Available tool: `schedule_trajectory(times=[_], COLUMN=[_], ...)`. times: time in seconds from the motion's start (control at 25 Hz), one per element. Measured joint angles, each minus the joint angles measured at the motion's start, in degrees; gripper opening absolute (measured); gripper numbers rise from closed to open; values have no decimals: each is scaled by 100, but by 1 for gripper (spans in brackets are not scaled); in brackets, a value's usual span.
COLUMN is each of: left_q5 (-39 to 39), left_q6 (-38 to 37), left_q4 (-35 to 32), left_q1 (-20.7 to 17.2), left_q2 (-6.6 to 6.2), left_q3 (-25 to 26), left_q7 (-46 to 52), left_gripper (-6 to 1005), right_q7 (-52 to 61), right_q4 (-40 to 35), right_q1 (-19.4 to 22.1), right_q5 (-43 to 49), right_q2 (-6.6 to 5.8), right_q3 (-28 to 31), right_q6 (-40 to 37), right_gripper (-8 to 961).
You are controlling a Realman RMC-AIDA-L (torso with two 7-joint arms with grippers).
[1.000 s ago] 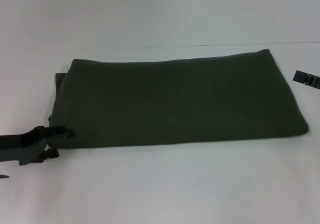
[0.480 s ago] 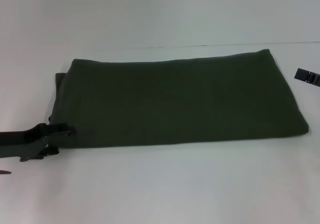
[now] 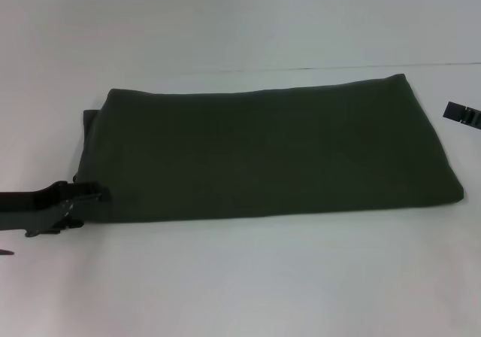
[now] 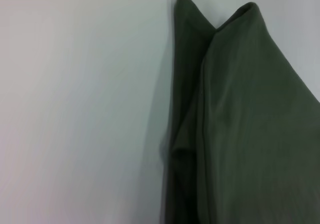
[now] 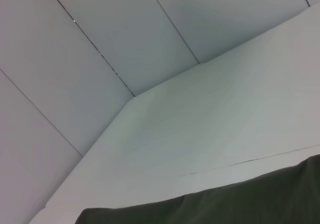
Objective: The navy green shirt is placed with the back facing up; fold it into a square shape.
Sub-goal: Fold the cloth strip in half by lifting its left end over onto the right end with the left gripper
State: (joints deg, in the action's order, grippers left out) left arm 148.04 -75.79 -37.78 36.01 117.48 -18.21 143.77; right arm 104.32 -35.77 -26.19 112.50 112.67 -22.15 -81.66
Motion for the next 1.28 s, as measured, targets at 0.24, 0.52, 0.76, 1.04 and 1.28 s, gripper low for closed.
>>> schedule_trajectory(times=[0.24, 0.52, 0.76, 1.04, 1.28], left_q5=[-17, -47, -60, -62, -50], left_q6=[16, -25, -44, -12, -16], left_q4=[9, 15, 17, 8, -13], left_q1=[55, 104, 122, 134, 116], left_q2=[-11, -15, -20, -25, -24], left_q3=[0, 2, 2, 2, 1], left_q7=[1, 2, -10, -28, -170], left_gripper=[866, 866, 864, 861, 804], right_q7=[0, 0, 0, 0, 0], right_q4=[0, 0, 0, 0, 0], right_q1=[0, 0, 0, 7, 9], right_q5=[0, 0, 0, 0, 0], right_q2=[0, 0, 0, 0, 0], right_q3=[0, 0, 0, 0, 0], right_q6=[-2, -7, -5, 1, 1], right_gripper=[920, 920, 918, 915, 915])
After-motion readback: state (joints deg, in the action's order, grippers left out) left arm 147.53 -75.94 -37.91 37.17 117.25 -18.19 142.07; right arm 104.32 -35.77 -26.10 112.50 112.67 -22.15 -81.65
